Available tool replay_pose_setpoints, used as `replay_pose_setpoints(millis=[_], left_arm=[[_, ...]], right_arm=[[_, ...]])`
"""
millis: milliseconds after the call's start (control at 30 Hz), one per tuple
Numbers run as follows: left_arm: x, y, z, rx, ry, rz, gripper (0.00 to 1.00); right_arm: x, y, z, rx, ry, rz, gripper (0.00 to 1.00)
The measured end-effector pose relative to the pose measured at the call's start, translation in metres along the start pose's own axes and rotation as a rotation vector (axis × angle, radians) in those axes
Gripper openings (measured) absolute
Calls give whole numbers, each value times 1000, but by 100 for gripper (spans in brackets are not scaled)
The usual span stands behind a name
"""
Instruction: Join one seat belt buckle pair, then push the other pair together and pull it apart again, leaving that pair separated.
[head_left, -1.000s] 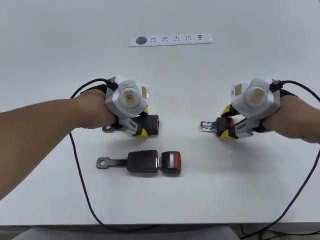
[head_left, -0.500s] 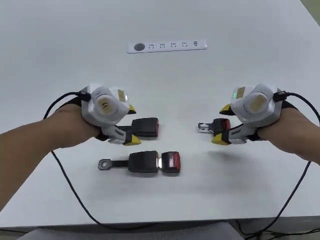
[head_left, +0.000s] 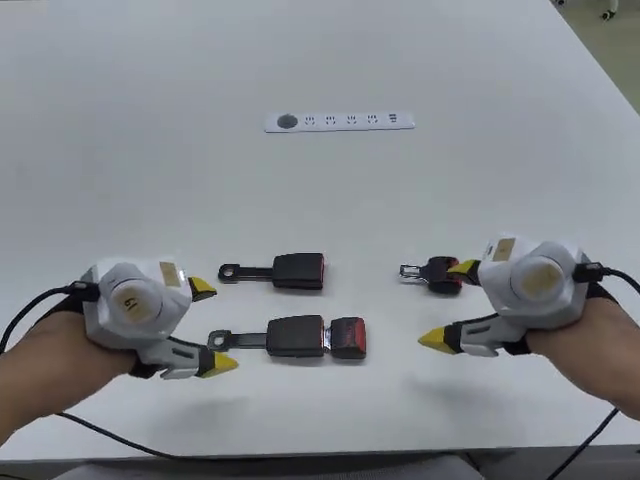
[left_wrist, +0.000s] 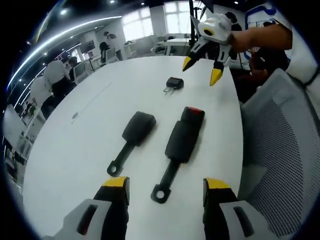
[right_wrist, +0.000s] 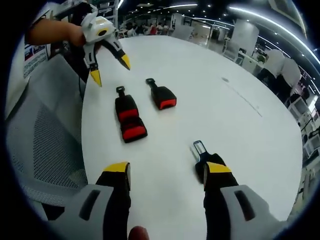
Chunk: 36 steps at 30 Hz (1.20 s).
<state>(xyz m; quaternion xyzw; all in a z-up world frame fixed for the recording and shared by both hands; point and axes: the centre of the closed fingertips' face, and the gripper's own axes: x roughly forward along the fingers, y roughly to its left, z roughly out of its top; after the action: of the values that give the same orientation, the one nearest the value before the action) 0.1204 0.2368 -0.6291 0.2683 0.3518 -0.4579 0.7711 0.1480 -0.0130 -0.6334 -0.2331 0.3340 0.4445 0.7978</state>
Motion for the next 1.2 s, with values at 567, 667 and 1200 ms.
replay_pose_setpoints(millis=[567,667,1200], left_arm=[[-14,-6,-25,-134,-15,55,63],[-15,-4,-28,-137,-24,47,67],[-25,-6,-27,-146,-27,91,73]], right_arm=[[-19,15,-17,78,-34,-33,57],[-23,18,-21,85,-28,-35,57],[-31,18,-19,109,-52,-72,63]])
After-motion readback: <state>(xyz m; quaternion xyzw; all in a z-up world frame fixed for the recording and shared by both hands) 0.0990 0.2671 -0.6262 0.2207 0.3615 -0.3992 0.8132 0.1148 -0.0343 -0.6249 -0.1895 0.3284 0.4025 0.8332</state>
